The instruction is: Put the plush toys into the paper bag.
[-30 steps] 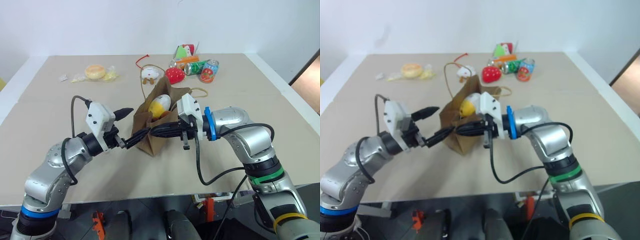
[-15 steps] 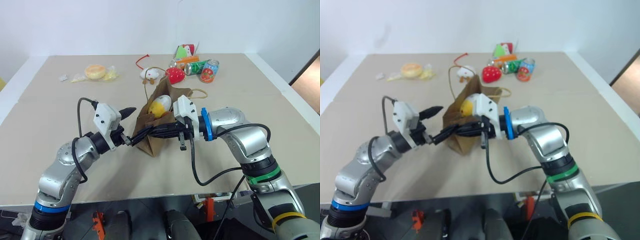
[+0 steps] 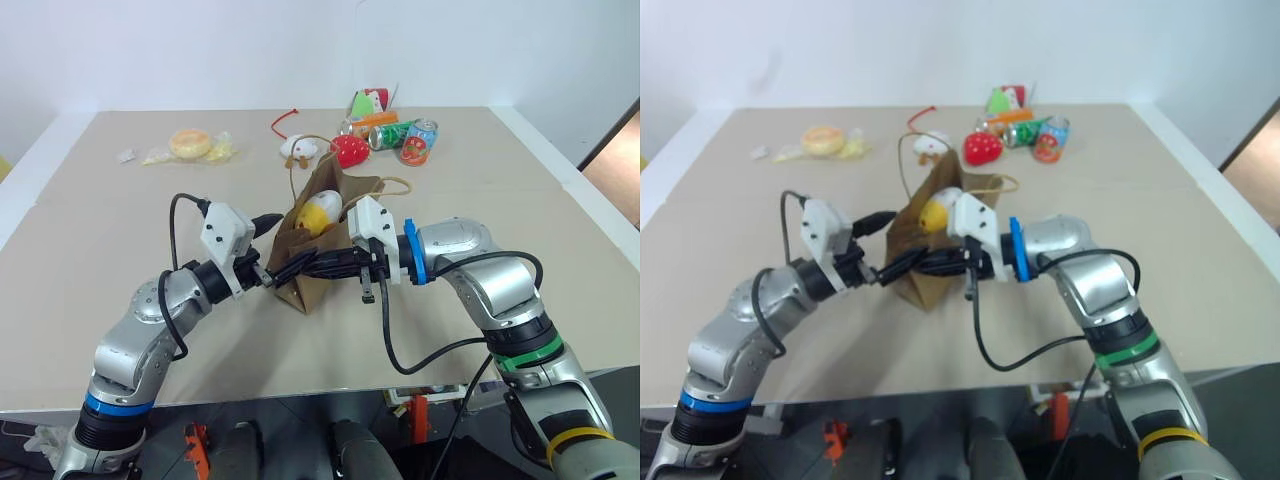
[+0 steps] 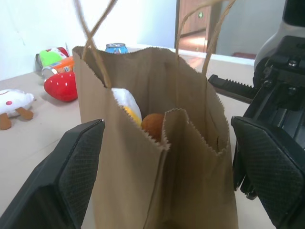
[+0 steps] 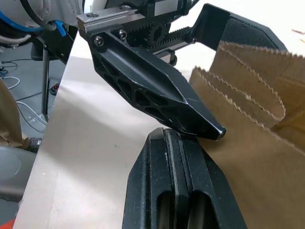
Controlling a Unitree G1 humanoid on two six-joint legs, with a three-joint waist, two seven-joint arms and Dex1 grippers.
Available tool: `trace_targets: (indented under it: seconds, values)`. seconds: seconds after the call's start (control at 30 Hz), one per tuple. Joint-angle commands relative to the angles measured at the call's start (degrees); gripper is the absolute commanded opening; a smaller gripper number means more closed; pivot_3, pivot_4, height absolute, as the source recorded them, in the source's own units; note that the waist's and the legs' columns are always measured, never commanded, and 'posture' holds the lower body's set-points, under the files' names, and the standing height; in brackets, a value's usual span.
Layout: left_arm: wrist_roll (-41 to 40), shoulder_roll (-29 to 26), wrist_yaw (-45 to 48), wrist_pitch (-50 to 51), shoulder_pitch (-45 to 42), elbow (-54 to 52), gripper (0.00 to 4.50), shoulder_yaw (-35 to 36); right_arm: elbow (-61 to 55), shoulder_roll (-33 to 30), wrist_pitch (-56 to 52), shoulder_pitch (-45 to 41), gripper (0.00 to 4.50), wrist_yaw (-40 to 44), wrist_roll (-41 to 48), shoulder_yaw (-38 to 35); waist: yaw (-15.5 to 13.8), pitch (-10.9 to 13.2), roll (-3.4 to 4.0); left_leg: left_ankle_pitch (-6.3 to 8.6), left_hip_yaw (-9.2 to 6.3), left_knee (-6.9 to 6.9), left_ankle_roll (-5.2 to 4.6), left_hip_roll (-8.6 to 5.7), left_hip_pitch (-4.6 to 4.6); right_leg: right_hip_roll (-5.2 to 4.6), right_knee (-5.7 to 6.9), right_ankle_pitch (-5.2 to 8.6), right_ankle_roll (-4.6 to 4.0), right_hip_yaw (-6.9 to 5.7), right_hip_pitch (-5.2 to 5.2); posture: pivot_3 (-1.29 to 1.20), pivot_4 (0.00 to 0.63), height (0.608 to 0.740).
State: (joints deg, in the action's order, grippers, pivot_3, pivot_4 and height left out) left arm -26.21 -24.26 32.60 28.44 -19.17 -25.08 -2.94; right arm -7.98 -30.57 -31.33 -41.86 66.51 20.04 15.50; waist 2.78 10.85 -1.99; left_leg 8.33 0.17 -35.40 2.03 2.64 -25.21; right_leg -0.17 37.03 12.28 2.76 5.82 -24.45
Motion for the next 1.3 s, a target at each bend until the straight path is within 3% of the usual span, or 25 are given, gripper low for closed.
trace_targets:
  seconds: [0.03, 0.2, 0.27, 0.33, 0.63, 0.67, 0.7, 0.8, 0.83, 0.9, 1.03, 1.3]
  values:
    - [1.9, 0.3, -0.8, -0.6, -1.1, 2.1, 3.59, -0.5, -2.2, 0.4, 1.4, -1.0, 0.00, 0.3, 1.0, -1.0, 0.0, 0.0, 0.00, 0.00, 0.00, 0.00, 0.00, 0.00, 0.00, 0.00, 0.00, 0.00, 0.00, 0.00, 0.00, 0.00, 0.150, 0.740]
    - [3.2, -0.1, 0.1, -1.4, -1.8, 3.1, 1.54, -0.3, -2.4, 0.4, 1.5, -0.9, 0.00, 0.1, 1.0, -1.2, 0.0, 0.0, 0.00, 0.00, -0.01, 0.00, 0.00, 0.01, 0.00, 0.01, 0.00, 0.00, 0.00, -0.01, 0.00, 0.00, 0.150, 0.740]
    - [3.5, 0.0, 0.2, -1.7, -2.1, 3.2, 0.45, 0.0, -2.3, 0.3, 1.5, -1.0, 0.00, -0.1, 1.0, -1.4, 0.0, 0.0, 0.00, 0.00, -0.01, 0.00, 0.00, 0.00, 0.00, 0.01, 0.00, 0.00, 0.00, 0.00, 0.00, 0.00, 0.150, 0.740]
    - [3.6, 0.2, 0.3, -2.1, -2.2, 3.1, 0.12, 0.3, -2.3, 0.3, 1.5, -1.0, 0.00, -0.2, 1.1, -1.5, 0.0, 0.0, 0.00, 0.00, -0.01, 0.00, 0.00, 0.00, 0.00, 0.01, 0.00, 0.00, 0.00, 0.00, 0.00, 0.00, 0.150, 0.740]
    - [3.7, -0.5, 2.5, -6.1, -2.8, 3.1, 0.12, 1.2, 0.5, -1.4, -0.3, -2.5, 0.00, -0.5, 4.4, -7.0, 0.0, 0.0, 0.00, 0.00, -0.01, 0.00, 0.00, 0.00, -0.02, 0.00, 0.00, 0.00, 0.00, 0.00, 0.00, 0.00, 0.150, 0.740]
    - [3.5, -0.9, 3.3, -6.7, -2.8, 3.3, 0.00, 1.6, 1.0, -2.6, -1.0, -2.7, 0.50, 0.8, 5.6, -8.2, 0.0, 0.0, 0.00, 0.00, -0.01, 0.00, 0.00, 0.00, -0.02, 0.00, 0.00, 0.00, 0.00, 0.00, 0.00, 0.00, 0.150, 0.740]
    - [3.1, -1.6, 4.4, -7.0, -2.9, 3.6, 0.00, 2.0, 1.4, -4.2, -1.6, -2.9, 0.65, 2.6, 6.9, -9.4, 0.0, 0.0, 0.00, 0.00, -0.01, 0.00, 0.00, -0.01, -0.02, -0.01, 0.00, 0.00, 0.00, 0.00, 0.00, 0.00, 0.150, 0.740]
    - [1.2, -4.6, 10.1, -8.6, -2.6, 4.3, 0.00, 3.0, 3.1, -8.6, -2.2, -3.1, 1.70, 7.4, 9.6, -12.0, 0.0, 0.0, 0.00, 0.00, -0.01, 0.01, 0.00, -0.01, -0.02, 0.00, 0.00, 0.01, -0.01, 0.00, 0.00, 0.00, 0.150, 0.740]
    - [0.8, -5.7, 12.0, -9.3, -2.8, 5.5, 0.00, 3.9, 4.3, -10.9, -2.1, -3.0, 2.24, 10.0, 10.1, -12.8, 0.0, 0.0, 0.00, 0.00, -0.01, 0.02, 0.00, -0.01, -0.02, -0.01, 0.00, 0.01, -0.02, 0.00, -0.01, 0.00, 0.150, 0.740]
    - [0.3, -7.4, 14.7, -10.6, -3.2, 7.6, 0.00, 5.2, 6.4, -13.9, -1.8, -3.1, 2.72, 13.4, 10.7, -13.8, 0.0, 0.0, 0.01, 0.02, -0.01, 0.03, -0.01, -0.01, -0.02, -0.01, 0.00, 0.03, -0.06, 0.00, -0.02, 0.00, 0.150, 0.740]
    - [-2.2, -9.1, 19.3, -12.9, -5.7, 11.7, 0.00, 7.7, 15.9, -18.3, -2.6, -8.2, 4.34, 16.2, 11.6, -17.0, 0.0, 0.0, 0.05, 0.02, 0.01, 0.02, -0.02, -0.01, -0.02, -0.02, 0.00, 0.04, -0.07, 0.00, -0.06, 0.00, 0.150, 0.740]
    - [-8.1, -10.6, 26.9, -9.5, -6.4, 7.1, 0.00, 5.7, 25.3, -21.1, -0.6, -15.2, 4.43, 19.2, 9.4, -17.4, 0.1, 0.0, 0.05, 0.09, 0.13, 0.07, 0.03, 0.01, -0.11, -0.04, 0.01, 0.06, -0.10, 0.02, -0.28, 0.00, 0.150, 0.740]
